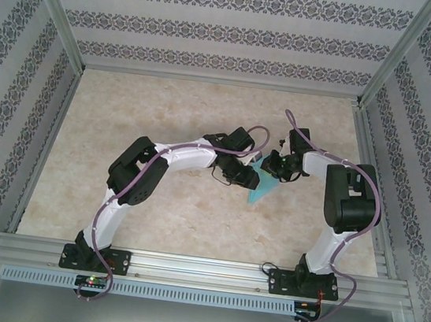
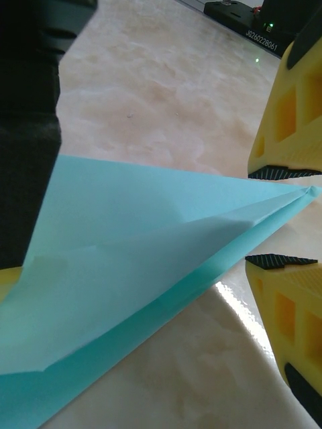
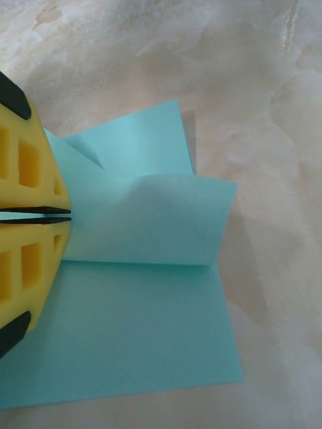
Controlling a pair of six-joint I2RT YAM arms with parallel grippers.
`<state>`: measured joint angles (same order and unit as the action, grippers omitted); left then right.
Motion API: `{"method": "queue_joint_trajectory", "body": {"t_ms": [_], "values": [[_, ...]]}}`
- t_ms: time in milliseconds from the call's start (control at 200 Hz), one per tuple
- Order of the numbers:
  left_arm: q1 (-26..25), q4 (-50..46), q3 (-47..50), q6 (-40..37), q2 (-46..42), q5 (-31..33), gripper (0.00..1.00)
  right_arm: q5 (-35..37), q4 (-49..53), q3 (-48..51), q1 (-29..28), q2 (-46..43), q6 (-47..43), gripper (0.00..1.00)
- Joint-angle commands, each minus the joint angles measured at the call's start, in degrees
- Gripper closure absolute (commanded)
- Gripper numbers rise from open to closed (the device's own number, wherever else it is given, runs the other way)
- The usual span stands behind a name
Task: Fold a paper plane with a square sheet of paper (pick it up from the middle)
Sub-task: Fourth fold the wing at the center of the table.
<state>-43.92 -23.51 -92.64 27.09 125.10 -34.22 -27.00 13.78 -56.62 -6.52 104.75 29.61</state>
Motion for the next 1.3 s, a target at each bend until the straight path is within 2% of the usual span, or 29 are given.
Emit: {"method": "queue_joint_trajectory", "body": {"t_ms": [0,365,809,1294], "values": [[-1.0,1.2,0.1,0.1,1.5,0.9,0.62,-0.4,0.6,0.8,-0.4,1.0,-1.0,0.88],[-1.9,-2.2,-1.4,-2.0,3.5,4.4,0.64,-0.9,0.3,0.6,-0.4,1.1,-0.9,0.88],[-2.8,-6.0,-3.8,-4.1,6.6,9.3,0.71,-1.1,0.7,0.2,-0.2,0.9,-1.0,0.88],[-5.2,-12.7,-5.9,-8.4,10.9,20.6,0.76,-3.9,-0.7,0.3,0.5,0.5,-0.3,0.88]]}}
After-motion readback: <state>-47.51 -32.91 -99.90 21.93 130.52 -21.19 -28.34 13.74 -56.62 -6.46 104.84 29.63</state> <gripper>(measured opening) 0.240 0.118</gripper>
